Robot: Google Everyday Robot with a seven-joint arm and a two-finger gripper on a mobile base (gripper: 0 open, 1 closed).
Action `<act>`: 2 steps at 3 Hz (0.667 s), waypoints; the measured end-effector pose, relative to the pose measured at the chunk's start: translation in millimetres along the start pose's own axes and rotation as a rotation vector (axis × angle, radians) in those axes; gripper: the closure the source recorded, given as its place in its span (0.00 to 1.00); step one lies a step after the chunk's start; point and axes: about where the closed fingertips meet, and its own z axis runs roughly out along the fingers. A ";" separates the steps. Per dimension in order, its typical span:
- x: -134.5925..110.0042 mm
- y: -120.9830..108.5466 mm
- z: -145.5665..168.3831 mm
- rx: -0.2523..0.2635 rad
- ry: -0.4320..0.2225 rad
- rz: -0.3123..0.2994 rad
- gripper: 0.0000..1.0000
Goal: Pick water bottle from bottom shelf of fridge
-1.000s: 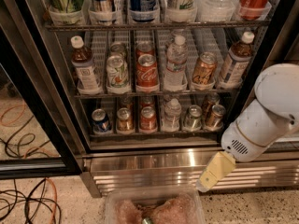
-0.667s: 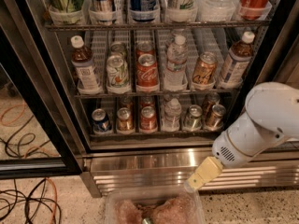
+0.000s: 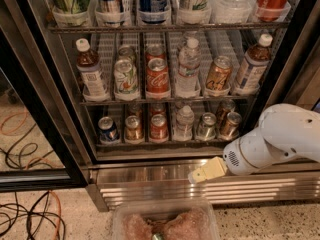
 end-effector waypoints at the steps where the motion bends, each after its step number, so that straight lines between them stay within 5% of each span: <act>1: 0.0 0.0 0.0 0.000 0.000 0.000 0.00; 2: -3.1 3.1 14.0 0.019 -0.041 -0.011 0.00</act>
Offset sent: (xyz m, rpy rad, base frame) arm 0.0158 0.0284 -0.0380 -0.0058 -0.1621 -0.0315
